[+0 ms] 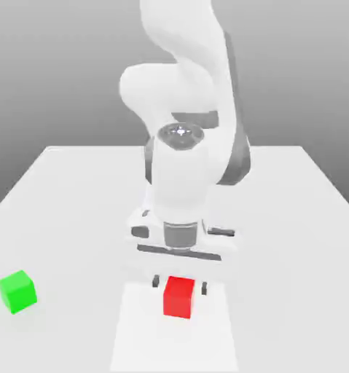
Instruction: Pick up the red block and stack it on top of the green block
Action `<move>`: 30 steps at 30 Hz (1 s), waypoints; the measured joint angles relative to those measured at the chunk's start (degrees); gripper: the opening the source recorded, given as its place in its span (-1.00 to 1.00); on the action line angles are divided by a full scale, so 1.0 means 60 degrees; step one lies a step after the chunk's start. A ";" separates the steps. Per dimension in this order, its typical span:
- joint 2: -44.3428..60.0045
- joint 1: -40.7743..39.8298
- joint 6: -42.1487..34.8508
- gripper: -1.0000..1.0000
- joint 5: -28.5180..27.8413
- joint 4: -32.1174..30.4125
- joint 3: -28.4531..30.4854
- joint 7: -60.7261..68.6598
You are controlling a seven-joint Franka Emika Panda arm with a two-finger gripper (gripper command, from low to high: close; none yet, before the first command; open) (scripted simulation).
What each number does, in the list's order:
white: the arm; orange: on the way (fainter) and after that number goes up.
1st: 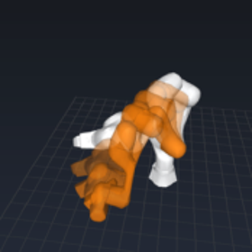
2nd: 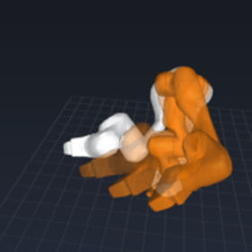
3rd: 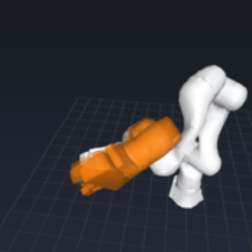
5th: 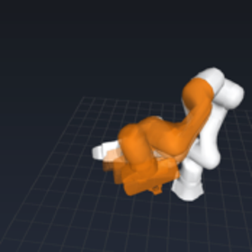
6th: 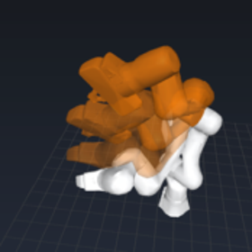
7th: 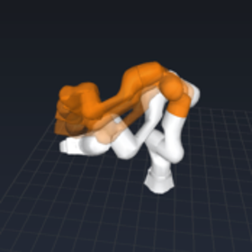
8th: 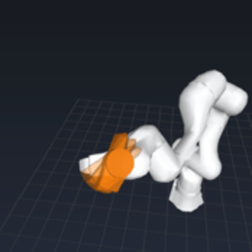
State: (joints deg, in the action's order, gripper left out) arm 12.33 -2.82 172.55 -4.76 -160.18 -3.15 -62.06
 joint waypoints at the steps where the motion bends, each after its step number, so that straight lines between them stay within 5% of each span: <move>1: 0.0000 0.0000 0.0000 -1.00 0.0000 0.0000 0.0000 0.0000; 7: 0.0047 0.0021 0.0047 -1.00 -0.0037 0.0007 0.0018 -0.0032; 17: -0.2203 -0.0005 -0.2082 -1.00 0.0898 -0.0109 -0.0027 0.0298; 27: -0.1584 -0.4204 -0.3495 -1.00 0.1081 0.1912 0.2488 -0.2807; 30: -0.0644 -0.4411 -0.2924 -1.00 0.1494 0.2247 0.2496 -0.2950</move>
State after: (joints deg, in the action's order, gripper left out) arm 8.47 -29.29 155.01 4.20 -146.70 11.82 -79.76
